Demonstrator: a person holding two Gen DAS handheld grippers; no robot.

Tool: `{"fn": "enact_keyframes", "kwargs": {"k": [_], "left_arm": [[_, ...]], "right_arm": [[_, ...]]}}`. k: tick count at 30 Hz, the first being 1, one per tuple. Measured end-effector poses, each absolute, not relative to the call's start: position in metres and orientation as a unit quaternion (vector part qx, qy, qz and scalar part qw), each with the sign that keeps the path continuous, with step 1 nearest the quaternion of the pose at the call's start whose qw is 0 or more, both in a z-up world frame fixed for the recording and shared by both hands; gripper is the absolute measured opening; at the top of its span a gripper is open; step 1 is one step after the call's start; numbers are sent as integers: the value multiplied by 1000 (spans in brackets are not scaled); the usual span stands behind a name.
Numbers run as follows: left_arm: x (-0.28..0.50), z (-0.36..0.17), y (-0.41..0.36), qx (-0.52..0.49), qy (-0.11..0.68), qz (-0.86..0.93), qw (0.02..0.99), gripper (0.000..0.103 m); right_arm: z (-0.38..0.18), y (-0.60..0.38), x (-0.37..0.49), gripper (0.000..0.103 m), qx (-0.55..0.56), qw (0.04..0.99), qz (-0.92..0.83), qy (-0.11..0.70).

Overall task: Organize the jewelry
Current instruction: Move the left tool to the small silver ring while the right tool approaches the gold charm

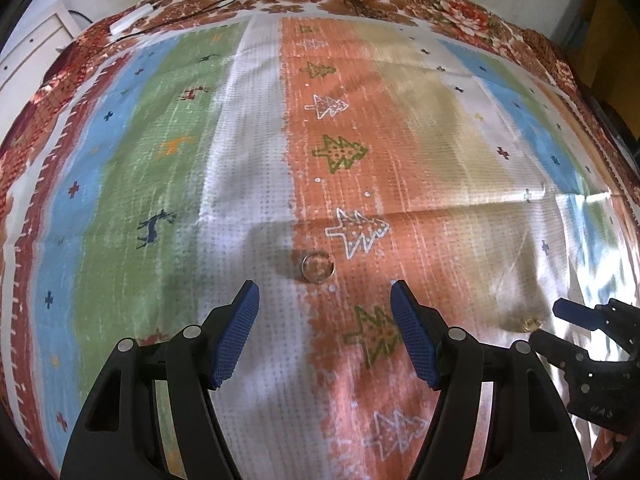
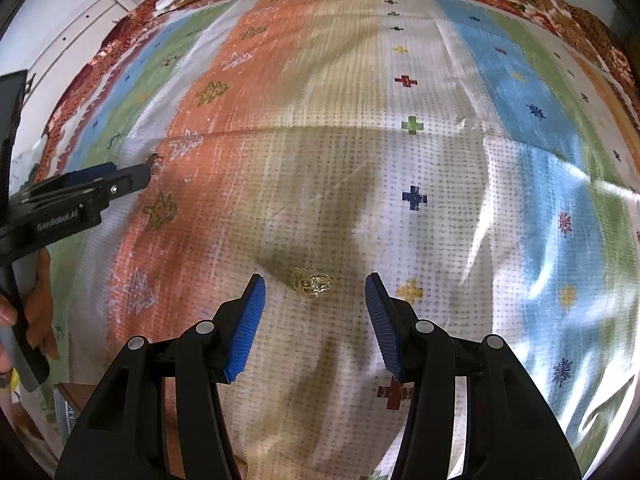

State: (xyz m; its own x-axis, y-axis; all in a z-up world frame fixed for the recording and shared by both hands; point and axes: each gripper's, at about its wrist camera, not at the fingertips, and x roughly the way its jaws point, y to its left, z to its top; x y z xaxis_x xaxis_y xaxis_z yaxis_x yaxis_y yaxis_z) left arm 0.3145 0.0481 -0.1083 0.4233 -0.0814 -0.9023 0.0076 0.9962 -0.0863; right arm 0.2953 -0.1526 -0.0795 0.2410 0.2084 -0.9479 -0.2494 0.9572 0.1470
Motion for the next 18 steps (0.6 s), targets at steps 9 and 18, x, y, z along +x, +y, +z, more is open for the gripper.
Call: {"fn": "enact_keyframes", "kwargs": {"k": [9,18], "left_arm": [[328,-124,47,-17,544,-30,838,66],[333,-129,42,10,538,-24,843,36]], "right_arm": [[-89,-142,304,52,-38,786,145,600],[-92,-135,304,52,-59,783,146,602]]}}
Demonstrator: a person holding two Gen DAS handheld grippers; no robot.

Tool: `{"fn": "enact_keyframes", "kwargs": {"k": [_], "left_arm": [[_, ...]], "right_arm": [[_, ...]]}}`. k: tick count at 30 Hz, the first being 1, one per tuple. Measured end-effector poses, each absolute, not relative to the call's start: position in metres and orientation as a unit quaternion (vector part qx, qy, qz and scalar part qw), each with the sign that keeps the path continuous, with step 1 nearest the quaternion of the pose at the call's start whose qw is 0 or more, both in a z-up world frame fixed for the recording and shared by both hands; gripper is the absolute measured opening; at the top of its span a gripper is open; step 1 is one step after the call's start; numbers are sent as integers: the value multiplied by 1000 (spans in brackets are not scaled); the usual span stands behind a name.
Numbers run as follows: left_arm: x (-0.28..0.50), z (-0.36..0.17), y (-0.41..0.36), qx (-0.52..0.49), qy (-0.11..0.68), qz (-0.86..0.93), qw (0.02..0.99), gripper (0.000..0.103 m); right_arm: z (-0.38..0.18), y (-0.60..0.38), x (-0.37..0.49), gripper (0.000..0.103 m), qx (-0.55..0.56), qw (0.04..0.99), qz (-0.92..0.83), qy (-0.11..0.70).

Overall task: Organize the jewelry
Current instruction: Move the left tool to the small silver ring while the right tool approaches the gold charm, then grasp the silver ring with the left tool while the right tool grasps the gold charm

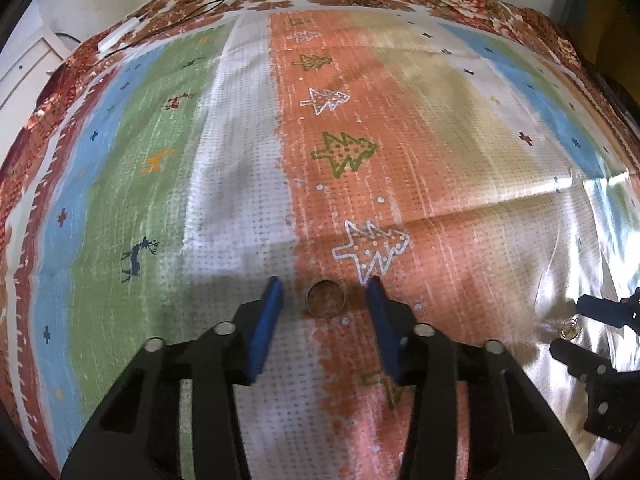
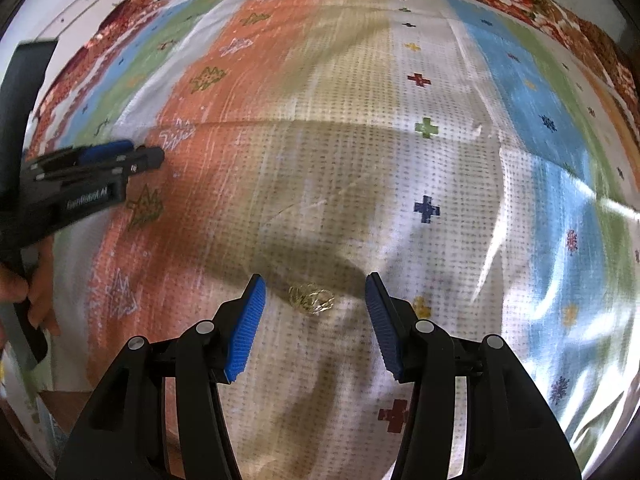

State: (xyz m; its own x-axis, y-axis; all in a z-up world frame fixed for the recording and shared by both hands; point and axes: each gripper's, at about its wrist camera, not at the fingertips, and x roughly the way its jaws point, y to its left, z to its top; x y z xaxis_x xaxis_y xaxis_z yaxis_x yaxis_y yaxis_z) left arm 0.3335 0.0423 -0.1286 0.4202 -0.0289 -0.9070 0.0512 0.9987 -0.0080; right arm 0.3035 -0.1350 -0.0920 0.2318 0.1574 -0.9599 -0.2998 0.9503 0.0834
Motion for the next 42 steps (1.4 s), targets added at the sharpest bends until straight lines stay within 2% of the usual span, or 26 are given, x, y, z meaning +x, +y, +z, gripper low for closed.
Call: {"fn": "enact_keyframes", "kwargs": {"k": [2,4,5,6,17,42], "left_arm": [[334,-129,42,13,539,-23,842,29],[334,-129,43,14,541,-21,841,19],[334,-128,44,10,542,-21,840,19],[334,-128,45,6,543,-22,840,19],[329,-121,51,-13,546,-22,837,19],[252,-53,44,-35,507,-26,861,19]], "right_arm": [[-93,-134,303,46,-66,783,144,602],[-93,-135,304,25,-62,783,142,602],[-93,-136,304,19,-58,782,145,604],[-93,-136,304,18,-55,780,148,605],[-82,-131,296,17,-52,785,166,595],[-33,-127,250,17,-52,814,189,546]]}}
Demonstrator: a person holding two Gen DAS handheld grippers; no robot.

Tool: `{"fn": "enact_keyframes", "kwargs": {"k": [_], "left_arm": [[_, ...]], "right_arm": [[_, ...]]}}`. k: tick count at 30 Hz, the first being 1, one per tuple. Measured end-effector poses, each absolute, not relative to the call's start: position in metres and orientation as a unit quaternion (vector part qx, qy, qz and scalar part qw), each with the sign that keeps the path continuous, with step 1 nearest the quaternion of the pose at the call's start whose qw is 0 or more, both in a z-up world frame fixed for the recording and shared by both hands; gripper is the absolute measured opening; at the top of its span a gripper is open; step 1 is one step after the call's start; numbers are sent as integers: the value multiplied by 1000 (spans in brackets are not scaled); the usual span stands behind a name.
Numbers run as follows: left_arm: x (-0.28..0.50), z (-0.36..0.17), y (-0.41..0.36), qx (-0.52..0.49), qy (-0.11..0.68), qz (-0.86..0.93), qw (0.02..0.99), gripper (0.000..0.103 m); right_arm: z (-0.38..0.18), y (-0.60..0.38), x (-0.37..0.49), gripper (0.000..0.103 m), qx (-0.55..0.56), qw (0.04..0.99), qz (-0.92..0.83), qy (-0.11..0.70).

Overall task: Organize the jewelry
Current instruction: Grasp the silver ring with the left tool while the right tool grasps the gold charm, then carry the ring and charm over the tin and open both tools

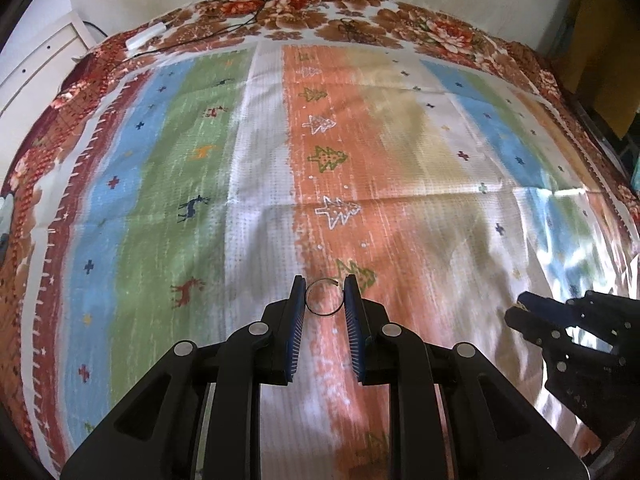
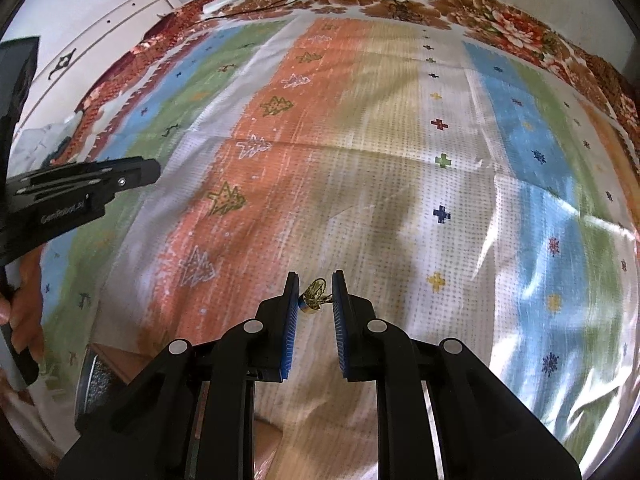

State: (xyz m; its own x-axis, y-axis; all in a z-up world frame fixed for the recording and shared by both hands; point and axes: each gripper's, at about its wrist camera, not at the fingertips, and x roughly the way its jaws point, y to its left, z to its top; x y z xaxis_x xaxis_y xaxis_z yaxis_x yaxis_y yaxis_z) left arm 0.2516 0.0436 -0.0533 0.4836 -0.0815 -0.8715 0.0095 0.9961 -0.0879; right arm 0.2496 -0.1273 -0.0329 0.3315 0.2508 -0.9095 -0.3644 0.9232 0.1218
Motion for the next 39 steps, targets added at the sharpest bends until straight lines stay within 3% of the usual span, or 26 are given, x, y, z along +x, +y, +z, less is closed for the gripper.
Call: {"fn": "enact_keyframes", "kwargs": {"k": [39], "left_arm": [[109,1,10,-9,384,-64,921,19]], "right_arm": [[25,-132,155,17,-22,871,244,427]]}}
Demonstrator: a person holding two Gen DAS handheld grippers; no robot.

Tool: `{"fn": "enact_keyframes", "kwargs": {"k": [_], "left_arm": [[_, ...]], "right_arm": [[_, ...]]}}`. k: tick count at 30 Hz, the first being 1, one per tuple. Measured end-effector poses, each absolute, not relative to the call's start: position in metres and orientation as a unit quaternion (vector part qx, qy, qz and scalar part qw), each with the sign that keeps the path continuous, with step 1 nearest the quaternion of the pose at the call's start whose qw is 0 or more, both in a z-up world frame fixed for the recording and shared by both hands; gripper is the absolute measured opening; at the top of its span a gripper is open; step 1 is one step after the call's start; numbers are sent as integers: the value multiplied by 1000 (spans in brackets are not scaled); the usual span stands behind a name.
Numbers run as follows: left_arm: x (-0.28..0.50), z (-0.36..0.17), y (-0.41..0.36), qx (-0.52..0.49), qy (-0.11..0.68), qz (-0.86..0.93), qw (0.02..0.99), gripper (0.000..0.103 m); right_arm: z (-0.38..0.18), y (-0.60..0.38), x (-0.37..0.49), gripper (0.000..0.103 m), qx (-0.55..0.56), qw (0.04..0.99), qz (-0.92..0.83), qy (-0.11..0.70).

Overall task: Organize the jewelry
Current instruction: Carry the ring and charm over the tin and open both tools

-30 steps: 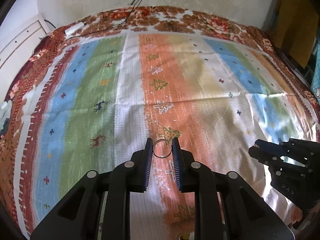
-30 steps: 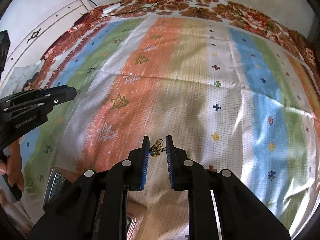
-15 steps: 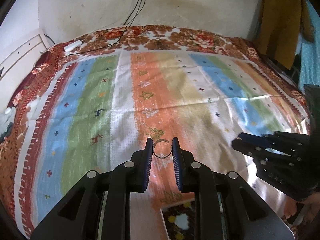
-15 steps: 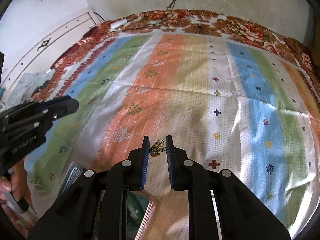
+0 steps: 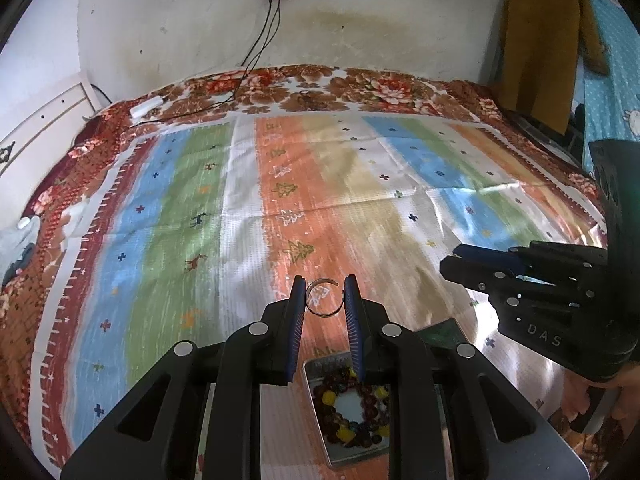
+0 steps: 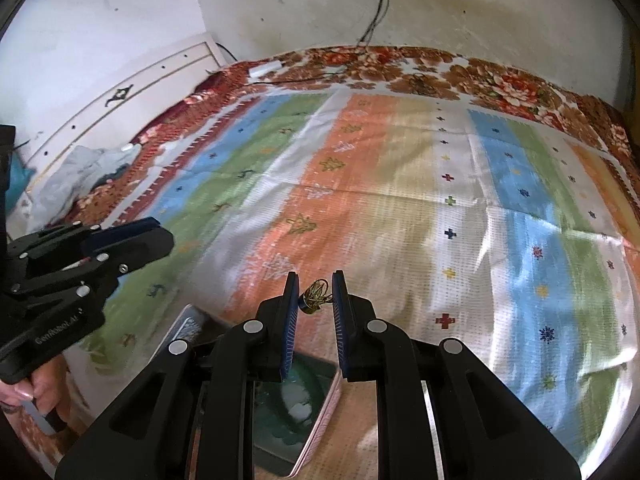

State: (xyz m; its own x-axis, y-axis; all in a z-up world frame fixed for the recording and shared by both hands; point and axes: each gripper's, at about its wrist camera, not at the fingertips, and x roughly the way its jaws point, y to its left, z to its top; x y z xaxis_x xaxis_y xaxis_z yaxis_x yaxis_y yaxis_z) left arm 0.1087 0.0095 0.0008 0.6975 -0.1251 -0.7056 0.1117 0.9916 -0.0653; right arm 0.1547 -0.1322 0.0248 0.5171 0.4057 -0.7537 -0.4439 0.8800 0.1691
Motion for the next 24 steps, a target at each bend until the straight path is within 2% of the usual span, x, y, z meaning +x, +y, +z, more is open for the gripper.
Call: {"fn": "enact_keyframes", "kwargs": {"k": [24], "left_arm": [[78,-4,1,-5,386,-84,919,19]], "right_arm": [[27,-127,115,17,-19,858,293,422]]}}
